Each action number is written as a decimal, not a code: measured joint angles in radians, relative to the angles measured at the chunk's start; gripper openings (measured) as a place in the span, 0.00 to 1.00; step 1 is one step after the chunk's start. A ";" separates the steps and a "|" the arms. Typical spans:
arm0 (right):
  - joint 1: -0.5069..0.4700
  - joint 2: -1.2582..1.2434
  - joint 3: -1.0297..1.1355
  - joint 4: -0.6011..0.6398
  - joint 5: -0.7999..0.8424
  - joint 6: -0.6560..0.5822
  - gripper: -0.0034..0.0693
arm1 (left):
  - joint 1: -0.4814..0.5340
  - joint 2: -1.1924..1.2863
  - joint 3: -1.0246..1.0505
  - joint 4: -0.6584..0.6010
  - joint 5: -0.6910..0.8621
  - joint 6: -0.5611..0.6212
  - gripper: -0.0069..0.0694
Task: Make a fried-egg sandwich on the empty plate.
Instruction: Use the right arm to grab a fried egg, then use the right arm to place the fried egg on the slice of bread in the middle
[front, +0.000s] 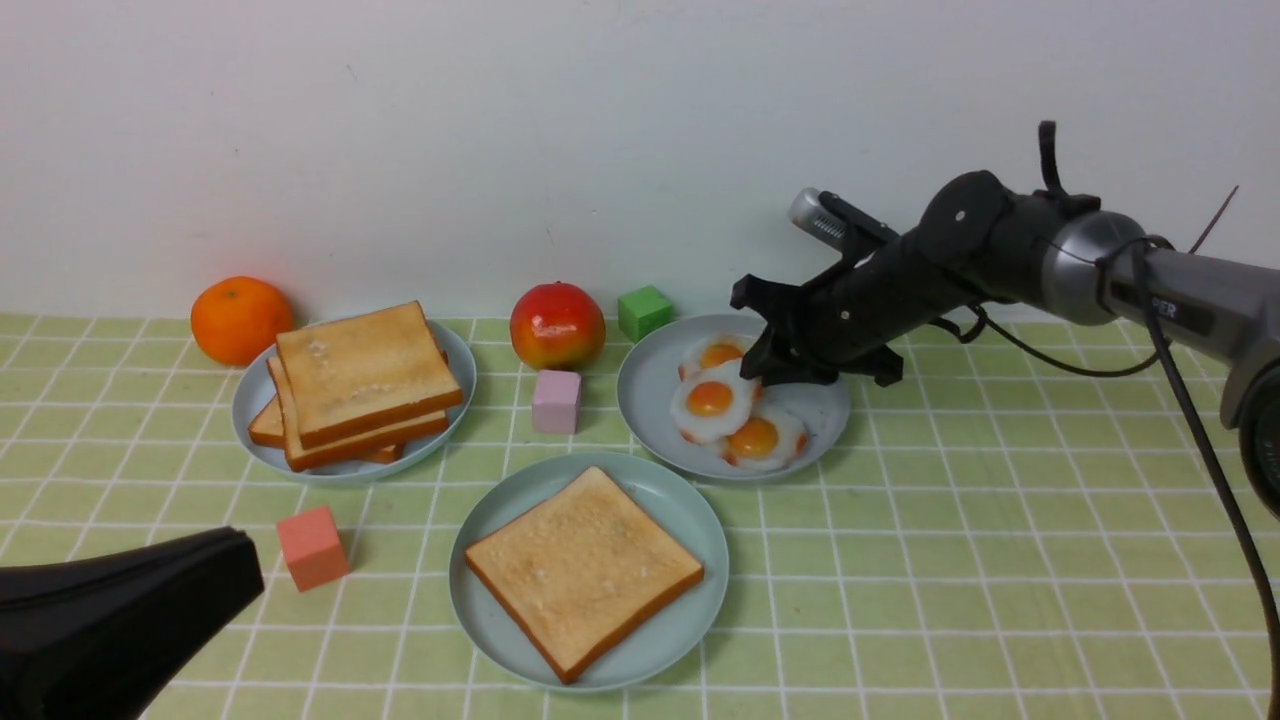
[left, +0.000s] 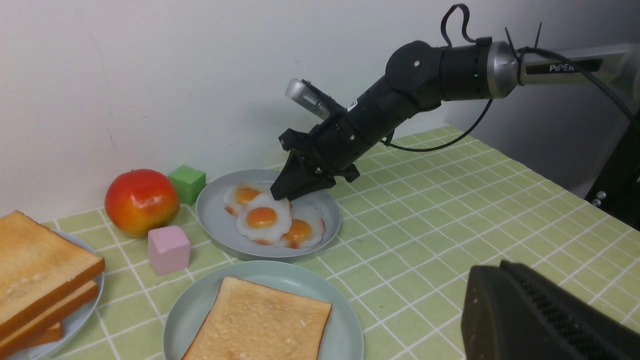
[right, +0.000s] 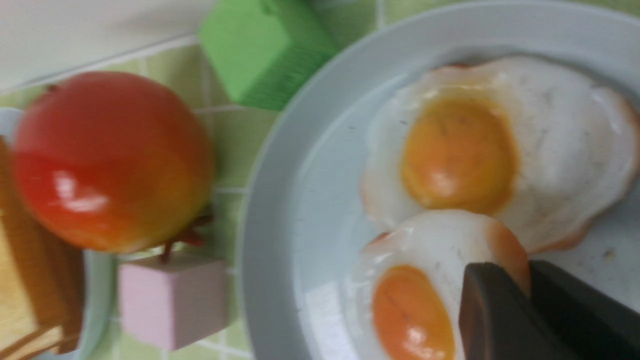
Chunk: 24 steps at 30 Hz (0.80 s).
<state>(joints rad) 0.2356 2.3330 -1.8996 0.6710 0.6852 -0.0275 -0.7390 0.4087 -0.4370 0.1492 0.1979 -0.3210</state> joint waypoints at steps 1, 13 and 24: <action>0.000 -0.002 0.000 0.000 0.003 0.000 0.14 | 0.000 0.000 0.000 0.000 0.000 0.000 0.07; 0.002 -0.215 0.001 -0.016 0.179 -0.081 0.14 | 0.000 0.000 0.000 0.000 0.077 0.000 0.07; 0.102 -0.531 0.319 -0.021 0.181 -0.146 0.14 | 0.000 0.000 0.000 -0.033 0.111 -0.001 0.08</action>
<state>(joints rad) 0.3375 1.8018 -1.5810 0.6504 0.8659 -0.1734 -0.7390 0.4087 -0.4370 0.1161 0.3085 -0.3218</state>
